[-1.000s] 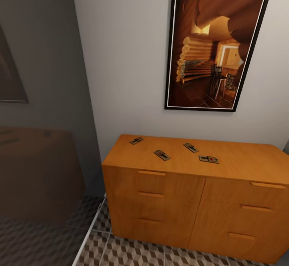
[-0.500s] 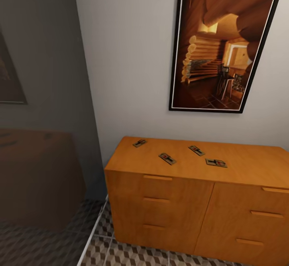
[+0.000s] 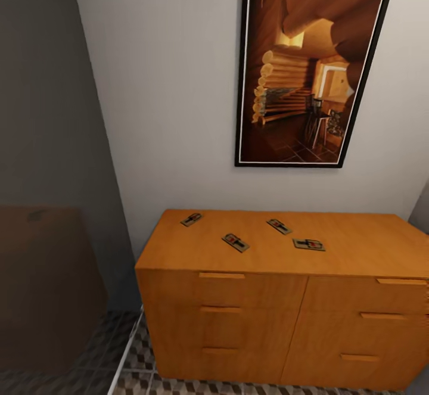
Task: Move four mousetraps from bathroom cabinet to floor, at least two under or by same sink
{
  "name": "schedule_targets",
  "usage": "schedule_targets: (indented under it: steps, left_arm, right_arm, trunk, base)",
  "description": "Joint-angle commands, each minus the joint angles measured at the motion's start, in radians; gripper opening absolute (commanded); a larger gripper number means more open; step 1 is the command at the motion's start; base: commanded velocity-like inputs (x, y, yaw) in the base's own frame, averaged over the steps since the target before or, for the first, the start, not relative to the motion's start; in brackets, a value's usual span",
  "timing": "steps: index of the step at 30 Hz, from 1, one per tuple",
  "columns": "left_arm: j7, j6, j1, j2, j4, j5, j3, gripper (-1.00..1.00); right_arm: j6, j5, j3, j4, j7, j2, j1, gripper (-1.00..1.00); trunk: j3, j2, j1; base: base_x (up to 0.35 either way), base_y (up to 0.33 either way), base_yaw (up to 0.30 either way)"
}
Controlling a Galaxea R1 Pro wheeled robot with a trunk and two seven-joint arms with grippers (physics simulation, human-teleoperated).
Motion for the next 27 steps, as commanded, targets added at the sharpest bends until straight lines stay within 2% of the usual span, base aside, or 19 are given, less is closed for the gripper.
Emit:
schedule_targets:
  steps: [1,10,19,27]
  left_arm:
    - [0.001,-0.003,0.0,0.0,0.001,-0.001,-0.006,1.0]
    - [0.001,-0.004,0.0,0.001,0.001,-0.001,-0.006,1.0]
    - [0.0,-0.017,0.0,0.002,0.001,-0.001,-0.006,1.0]
    - [-0.006,-0.023,0.0,0.003,-0.029,0.001,-0.005,1.0]
  right_arm:
    - [-0.002,-0.001,-0.001,0.0,0.004,0.0,0.0,1.0]
    - [-0.003,0.0,-0.001,0.0,0.004,0.001,0.0,1.0]
    - [-0.008,0.0,0.001,-0.003,0.004,0.003,0.0,1.0]
    - [-0.051,0.0,0.002,-0.03,0.003,0.003,0.001,1.0]
  trunk:
    - [-0.001,0.0,0.0]
    - [-0.001,0.0,0.0]
    - [-0.001,0.0,0.0]
    - [-0.001,0.0,0.0]
  base:
    - [0.13,0.025,-0.208]
    - [0.117,0.03,-0.116]
    - [0.034,0.008,-0.024]
    - [0.007,0.002,-0.005]
